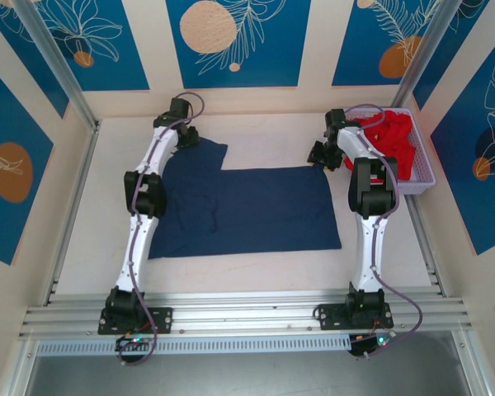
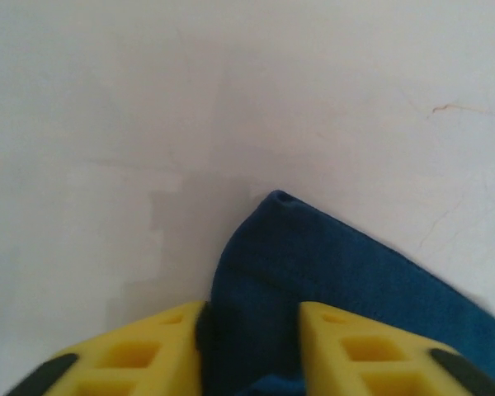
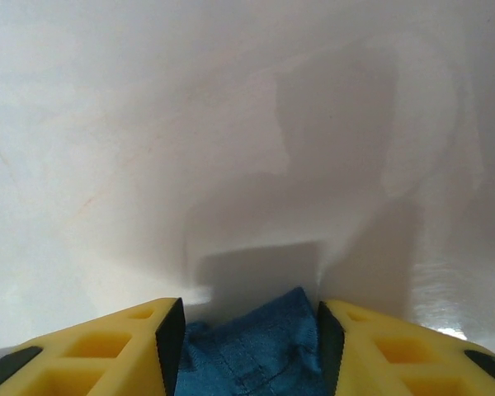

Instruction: Fold the inside-out t-shirt

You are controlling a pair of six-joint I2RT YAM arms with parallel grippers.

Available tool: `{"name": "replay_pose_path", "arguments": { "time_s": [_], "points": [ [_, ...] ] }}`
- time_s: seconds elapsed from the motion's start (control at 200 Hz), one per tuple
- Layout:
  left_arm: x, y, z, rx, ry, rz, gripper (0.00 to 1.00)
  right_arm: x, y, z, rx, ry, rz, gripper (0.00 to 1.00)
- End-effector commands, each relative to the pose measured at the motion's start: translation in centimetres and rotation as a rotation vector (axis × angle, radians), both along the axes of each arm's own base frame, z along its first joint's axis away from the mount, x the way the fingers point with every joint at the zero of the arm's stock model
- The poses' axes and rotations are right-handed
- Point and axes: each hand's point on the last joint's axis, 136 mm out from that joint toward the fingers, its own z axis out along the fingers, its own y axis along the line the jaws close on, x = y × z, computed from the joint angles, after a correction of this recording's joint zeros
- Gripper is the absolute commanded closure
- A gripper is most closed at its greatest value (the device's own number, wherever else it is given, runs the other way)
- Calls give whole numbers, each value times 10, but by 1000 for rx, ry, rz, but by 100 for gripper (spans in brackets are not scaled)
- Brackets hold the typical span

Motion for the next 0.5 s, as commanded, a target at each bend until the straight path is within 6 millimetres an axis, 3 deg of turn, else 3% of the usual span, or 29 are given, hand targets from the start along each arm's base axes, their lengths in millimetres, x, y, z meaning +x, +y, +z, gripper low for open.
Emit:
{"name": "replay_pose_path", "arguments": {
  "time_s": [0.0, 0.205, 0.495],
  "points": [
    [-30, -3, -49, 10, 166, -15, 71, 0, 7, -2, 34, 14, 4, 55],
    [-28, -2, -52, -49, 167, -13, 82, 1, 4, -8, 30, 48, -4, 66],
    [-21, -3, -48, -111, 143, -26, 90, 6, 5, -9, 32, 50, 12, 86]
  ]
}}
